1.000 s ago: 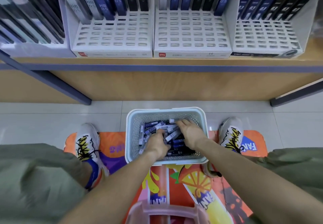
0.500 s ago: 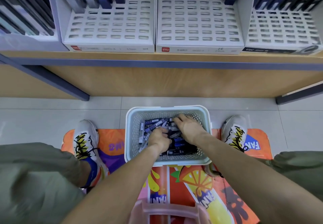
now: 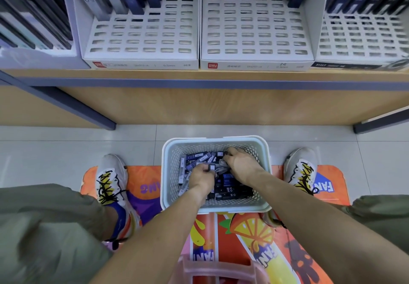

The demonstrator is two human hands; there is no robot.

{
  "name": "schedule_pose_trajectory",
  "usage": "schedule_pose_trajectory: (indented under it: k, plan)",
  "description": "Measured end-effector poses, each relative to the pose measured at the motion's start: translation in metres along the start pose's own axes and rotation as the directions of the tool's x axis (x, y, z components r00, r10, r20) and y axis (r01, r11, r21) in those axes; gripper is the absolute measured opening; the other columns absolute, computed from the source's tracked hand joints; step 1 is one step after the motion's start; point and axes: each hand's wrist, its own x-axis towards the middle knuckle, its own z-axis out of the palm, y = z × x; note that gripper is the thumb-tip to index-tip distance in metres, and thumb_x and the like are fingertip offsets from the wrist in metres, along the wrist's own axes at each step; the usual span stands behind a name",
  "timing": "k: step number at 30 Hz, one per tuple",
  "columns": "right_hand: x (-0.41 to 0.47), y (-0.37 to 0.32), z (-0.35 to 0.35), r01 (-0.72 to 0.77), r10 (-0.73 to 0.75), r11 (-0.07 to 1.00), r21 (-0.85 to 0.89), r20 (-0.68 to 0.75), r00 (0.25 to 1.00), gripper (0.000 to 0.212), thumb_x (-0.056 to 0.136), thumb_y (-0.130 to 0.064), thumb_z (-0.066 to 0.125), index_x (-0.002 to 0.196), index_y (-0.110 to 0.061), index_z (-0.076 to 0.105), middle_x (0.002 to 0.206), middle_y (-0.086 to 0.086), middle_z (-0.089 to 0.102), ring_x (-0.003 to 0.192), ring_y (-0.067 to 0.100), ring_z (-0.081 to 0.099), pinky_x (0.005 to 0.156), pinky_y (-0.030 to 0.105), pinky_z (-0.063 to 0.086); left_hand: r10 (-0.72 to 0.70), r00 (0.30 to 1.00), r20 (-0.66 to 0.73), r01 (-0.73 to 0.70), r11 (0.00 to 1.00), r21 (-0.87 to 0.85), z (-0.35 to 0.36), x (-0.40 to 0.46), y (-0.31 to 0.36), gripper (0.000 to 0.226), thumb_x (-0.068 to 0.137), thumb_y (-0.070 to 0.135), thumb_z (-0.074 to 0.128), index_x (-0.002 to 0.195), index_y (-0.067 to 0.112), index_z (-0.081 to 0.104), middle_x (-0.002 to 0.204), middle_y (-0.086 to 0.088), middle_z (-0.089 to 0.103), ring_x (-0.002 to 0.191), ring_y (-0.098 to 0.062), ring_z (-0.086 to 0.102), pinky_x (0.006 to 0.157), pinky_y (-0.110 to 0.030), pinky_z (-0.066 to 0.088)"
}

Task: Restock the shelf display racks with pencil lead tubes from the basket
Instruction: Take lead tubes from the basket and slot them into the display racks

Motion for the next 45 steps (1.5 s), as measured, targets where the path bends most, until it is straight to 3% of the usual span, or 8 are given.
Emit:
schedule_pose_trajectory:
  k: [6,19,25,29,33,36,39,45]
  plan:
    - [-0.002,-0.003,-0.006,0.035,-0.034,0.998,0.05,-0.019,0.999,0.039,0.089,0.005,0.058,0.126,-0.007,0.052,0.127,0.013,0.054,0.114,0.033,0.057,0.097,0.036,0.045,-0.068,0.997,-0.029,0.062,0.981,-0.181,-0.002,0.001,-0.003,0.025,0.106,0.018,0.039,0.129,0.019,0.046,0.105,-0.009,0.069,0.091,-0.024,0.065,0.089,-0.039,0.052]
    - [-0.008,-0.012,-0.018,0.126,-0.13,0.984,0.125,0.022,0.991,0.027,0.091,-0.009,0.061,0.116,-0.016,0.067,0.108,0.008,0.069,0.101,0.03,0.065,0.089,0.038,0.052,-0.11,0.99,0.089,0.135,0.928,-0.347,-0.004,-0.011,0.004,0.021,0.103,0.007,0.045,0.094,0.009,0.064,0.08,-0.008,0.069,0.065,-0.018,0.058,0.061,-0.031,0.05]
    - [-0.007,-0.01,-0.021,0.099,-0.102,0.985,0.144,0.014,0.995,0.016,0.096,-0.018,0.061,0.111,-0.016,0.066,0.108,0.007,0.069,0.1,0.03,0.065,0.087,0.036,0.05,-0.123,0.99,0.071,0.141,0.913,-0.384,-0.008,-0.012,0.003,0.025,0.101,0.013,0.046,0.099,0.007,0.07,0.067,-0.001,0.069,0.062,-0.018,0.056,0.062,-0.031,0.048]
    - [-0.012,-0.011,-0.031,0.042,-0.033,0.96,0.278,-0.039,0.999,0.018,0.098,-0.025,0.064,0.112,-0.015,0.067,0.1,0.005,0.069,0.093,0.026,0.065,0.082,0.034,0.051,-0.074,0.997,-0.003,0.065,0.895,-0.441,-0.012,-0.011,0.005,0.02,0.105,0.012,0.043,0.108,0.01,0.062,0.088,-0.004,0.072,0.075,-0.02,0.062,0.077,-0.037,0.052]
    - [-0.024,-0.018,-0.056,-0.168,0.179,0.622,0.765,0.07,0.981,0.016,0.092,-0.027,0.075,0.092,-0.011,0.071,0.072,0.001,0.073,0.066,0.018,0.067,0.06,0.026,0.05,0.05,0.997,0.059,-0.021,0.911,-0.411,-0.021,-0.019,0.014,0.016,0.109,0.019,0.041,0.109,0.014,0.056,0.1,-0.011,0.078,0.098,-0.03,0.073,0.095,-0.051,0.054]
    - [-0.034,-0.025,-0.084,-0.251,0.188,0.37,0.894,0.192,0.963,0.017,0.091,-0.022,0.076,0.081,-0.009,0.071,0.068,0.003,0.075,0.05,0.01,0.058,0.051,0.019,0.048,0.117,0.978,0.174,-0.046,0.93,-0.364,-0.027,-0.033,0.027,0.015,0.108,0.028,0.042,0.103,0.025,0.055,0.099,-0.014,0.078,0.096,-0.039,0.074,0.084,-0.052,0.061]
    - [-0.047,-0.031,-0.112,-0.235,0.17,0.272,0.933,0.194,0.966,0.018,0.089,-0.022,0.079,0.089,-0.007,0.07,0.08,0.014,0.076,0.056,0.015,0.059,0.057,0.024,0.052,0.175,0.951,0.256,-0.072,0.928,-0.366,-0.034,-0.061,0.048,0.013,0.11,0.032,0.037,0.105,0.026,0.048,0.085,-0.011,0.076,0.07,-0.033,0.072,0.056,-0.029,0.051]
    - [-0.092,-0.049,-0.193,-0.084,0.068,0.2,0.976,0.072,0.995,0.013,0.091,-0.017,0.075,0.094,-0.006,0.069,0.08,0.015,0.072,0.062,0.016,0.06,0.055,0.021,0.051,0.292,0.888,0.356,-0.107,0.883,-0.457,-0.062,-0.122,0.095,0.055,0.105,0.05,0.04,0.13,0.003,0.057,0.092,-0.018,0.064,0.056,-0.024,0.058,0.041,-0.021,0.033]
